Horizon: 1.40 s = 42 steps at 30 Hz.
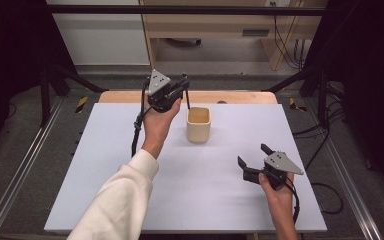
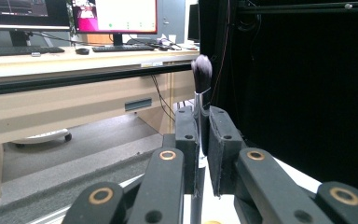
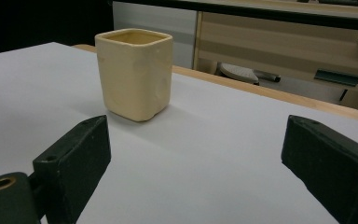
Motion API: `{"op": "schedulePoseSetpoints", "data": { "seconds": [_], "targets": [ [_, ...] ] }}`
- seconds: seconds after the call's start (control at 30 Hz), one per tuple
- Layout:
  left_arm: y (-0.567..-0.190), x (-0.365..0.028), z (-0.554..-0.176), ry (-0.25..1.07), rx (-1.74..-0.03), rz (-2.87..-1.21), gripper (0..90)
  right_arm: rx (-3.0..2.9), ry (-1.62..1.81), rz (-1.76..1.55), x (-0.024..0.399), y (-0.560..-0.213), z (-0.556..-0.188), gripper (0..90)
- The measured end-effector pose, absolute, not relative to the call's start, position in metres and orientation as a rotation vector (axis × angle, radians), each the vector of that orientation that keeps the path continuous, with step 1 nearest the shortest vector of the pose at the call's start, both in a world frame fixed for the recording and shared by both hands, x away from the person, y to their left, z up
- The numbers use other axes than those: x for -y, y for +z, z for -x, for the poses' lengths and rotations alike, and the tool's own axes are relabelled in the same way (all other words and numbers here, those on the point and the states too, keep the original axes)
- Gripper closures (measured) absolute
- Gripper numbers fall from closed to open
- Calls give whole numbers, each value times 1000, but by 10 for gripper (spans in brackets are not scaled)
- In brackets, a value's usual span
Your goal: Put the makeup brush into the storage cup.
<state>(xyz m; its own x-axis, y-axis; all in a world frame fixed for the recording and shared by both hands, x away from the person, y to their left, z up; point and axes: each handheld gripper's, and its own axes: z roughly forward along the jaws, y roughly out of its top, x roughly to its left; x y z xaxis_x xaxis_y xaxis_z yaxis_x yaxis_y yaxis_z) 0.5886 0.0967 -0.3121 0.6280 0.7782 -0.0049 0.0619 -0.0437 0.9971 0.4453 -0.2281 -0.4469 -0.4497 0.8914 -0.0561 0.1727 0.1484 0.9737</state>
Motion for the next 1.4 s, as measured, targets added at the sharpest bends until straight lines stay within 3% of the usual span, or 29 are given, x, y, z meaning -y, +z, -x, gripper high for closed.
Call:
{"op": "schedulePoseSetpoints", "data": {
  "seconds": [1.4],
  "targets": [
    [-348,-70,-586,640,-719,-1582,840,-1730,1365,-1013,234,-448,-444,78]
  ]
}}
